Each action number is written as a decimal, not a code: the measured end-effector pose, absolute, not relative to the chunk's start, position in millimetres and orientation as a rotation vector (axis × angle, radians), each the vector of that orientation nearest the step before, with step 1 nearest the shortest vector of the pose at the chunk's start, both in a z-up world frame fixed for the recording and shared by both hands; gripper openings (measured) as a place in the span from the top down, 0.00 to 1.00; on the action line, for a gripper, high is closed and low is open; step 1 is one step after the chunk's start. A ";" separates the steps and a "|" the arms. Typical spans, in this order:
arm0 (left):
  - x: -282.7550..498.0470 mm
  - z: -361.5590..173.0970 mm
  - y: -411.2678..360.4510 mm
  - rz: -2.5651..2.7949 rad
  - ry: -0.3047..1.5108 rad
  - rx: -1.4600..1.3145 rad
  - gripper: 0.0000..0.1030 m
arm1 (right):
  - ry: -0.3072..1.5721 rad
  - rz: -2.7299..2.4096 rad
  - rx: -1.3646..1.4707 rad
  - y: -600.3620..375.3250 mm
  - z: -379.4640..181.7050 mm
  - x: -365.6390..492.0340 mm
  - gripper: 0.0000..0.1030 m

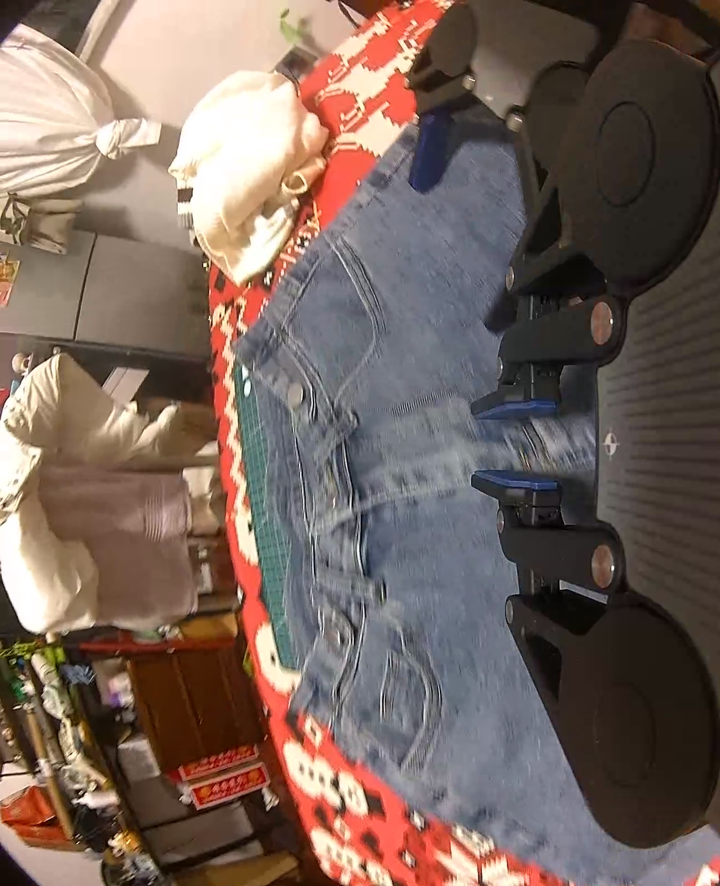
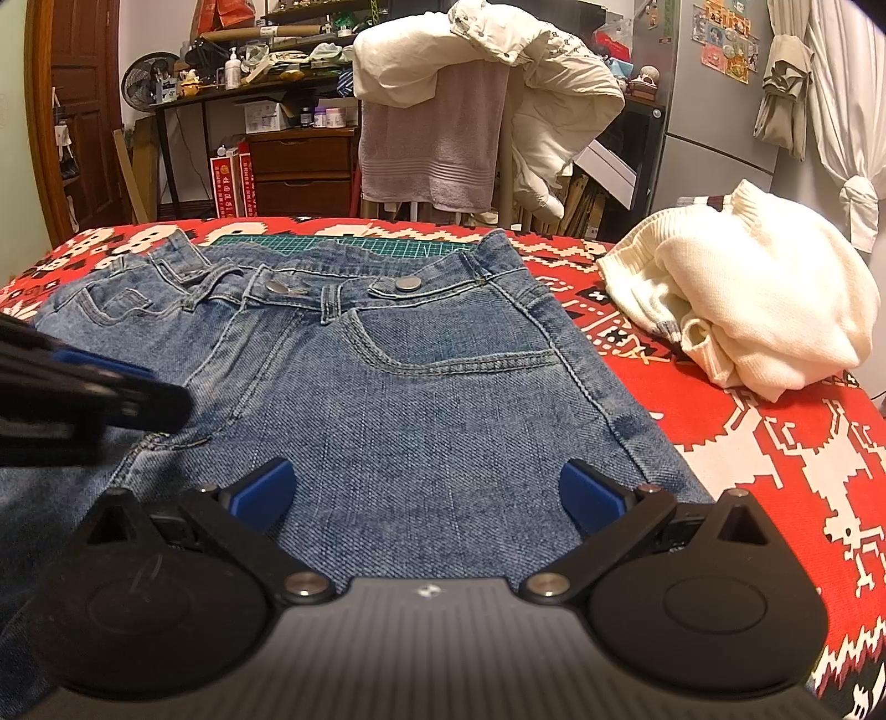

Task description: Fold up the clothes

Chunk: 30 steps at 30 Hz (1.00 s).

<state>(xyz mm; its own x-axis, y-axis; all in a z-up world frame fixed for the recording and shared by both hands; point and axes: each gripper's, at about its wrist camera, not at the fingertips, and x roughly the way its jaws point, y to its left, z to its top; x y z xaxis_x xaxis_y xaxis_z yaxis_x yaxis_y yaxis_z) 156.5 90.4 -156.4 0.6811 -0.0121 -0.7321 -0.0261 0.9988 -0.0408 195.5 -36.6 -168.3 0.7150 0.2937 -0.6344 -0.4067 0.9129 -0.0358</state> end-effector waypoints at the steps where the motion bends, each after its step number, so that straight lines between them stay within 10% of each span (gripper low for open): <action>1: 158.3 -159.1 88.8 0.002 0.830 -0.056 0.81 | 0.670 0.390 -0.177 -36.7 -168.2 195.6 0.00; 30: 140.8 -173.7 45.4 -0.037 0.805 0.031 0.75 | 0.680 0.357 -0.153 -96.1 -162.8 163.5 0.01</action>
<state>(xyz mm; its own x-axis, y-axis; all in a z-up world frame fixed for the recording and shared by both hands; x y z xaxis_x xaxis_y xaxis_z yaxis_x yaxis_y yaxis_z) 140.8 45.4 -173.7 0.6923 -0.0212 -0.7213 0.0452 0.9989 0.0141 163.5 -96.1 -162.8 0.7196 0.2722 -0.6388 -0.3712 0.9283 -0.0226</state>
